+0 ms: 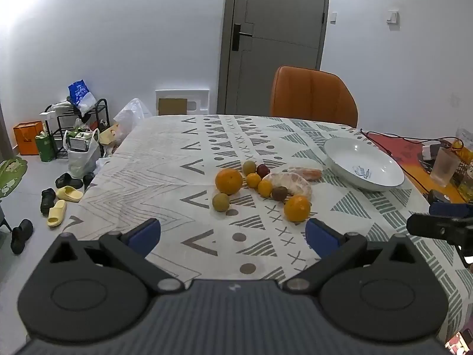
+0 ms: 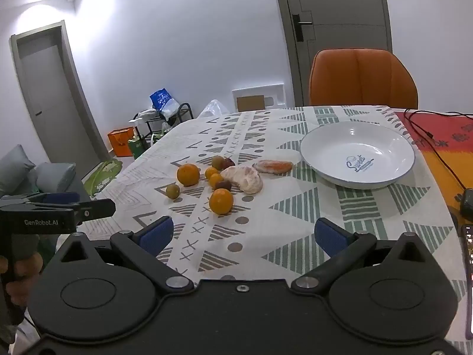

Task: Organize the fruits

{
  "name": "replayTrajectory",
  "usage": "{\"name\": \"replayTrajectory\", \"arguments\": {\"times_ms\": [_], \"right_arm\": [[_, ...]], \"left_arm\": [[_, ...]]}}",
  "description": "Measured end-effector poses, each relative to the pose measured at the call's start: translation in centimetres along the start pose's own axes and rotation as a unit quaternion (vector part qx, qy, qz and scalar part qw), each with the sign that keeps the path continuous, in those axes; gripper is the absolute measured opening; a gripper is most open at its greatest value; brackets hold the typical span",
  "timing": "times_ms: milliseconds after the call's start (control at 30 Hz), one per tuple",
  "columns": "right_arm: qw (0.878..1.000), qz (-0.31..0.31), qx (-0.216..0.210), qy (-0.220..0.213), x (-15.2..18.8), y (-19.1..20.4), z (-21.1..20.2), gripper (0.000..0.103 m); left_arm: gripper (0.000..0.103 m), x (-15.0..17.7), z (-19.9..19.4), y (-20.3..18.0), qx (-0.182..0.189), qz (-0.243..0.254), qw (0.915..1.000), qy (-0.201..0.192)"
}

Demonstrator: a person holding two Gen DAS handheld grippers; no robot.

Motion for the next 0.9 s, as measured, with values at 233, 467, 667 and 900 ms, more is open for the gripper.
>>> {"name": "replayTrajectory", "arguments": {"times_ms": [233, 467, 667, 900], "right_arm": [[1.0, 0.006, 0.001, 0.007, 0.3, -0.14, 0.48, 0.103], [1.0, 0.004, -0.004, 0.004, 0.1, -0.01, 0.27, 0.103], [1.0, 0.006, -0.004, 0.001, -0.02, -0.03, 0.34, 0.103], [1.0, 0.007, -0.004, 0.0, -0.12, -0.01, 0.29, 0.103]], "left_arm": [[0.103, 0.13, 0.25, -0.08, 0.0, -0.002, 1.0, 0.006], [0.103, 0.14, 0.13, 0.28, -0.001, -0.005, 1.0, 0.005], [0.103, 0.09, 0.12, 0.4, -0.004, -0.009, 0.9999, 0.004], [0.103, -0.08, 0.04, 0.36, -0.004, -0.007, 1.0, 0.001]]}}
Point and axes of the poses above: each gripper's, at about its wrist camera, not at the fingertips, and z roughly the way its jaws point, y to its left, x to its underside, the point moved 8 cm from there along z, roughly the way its jaws point, and after that the axes turned 14 degrees about x, right-handed, at the moved point
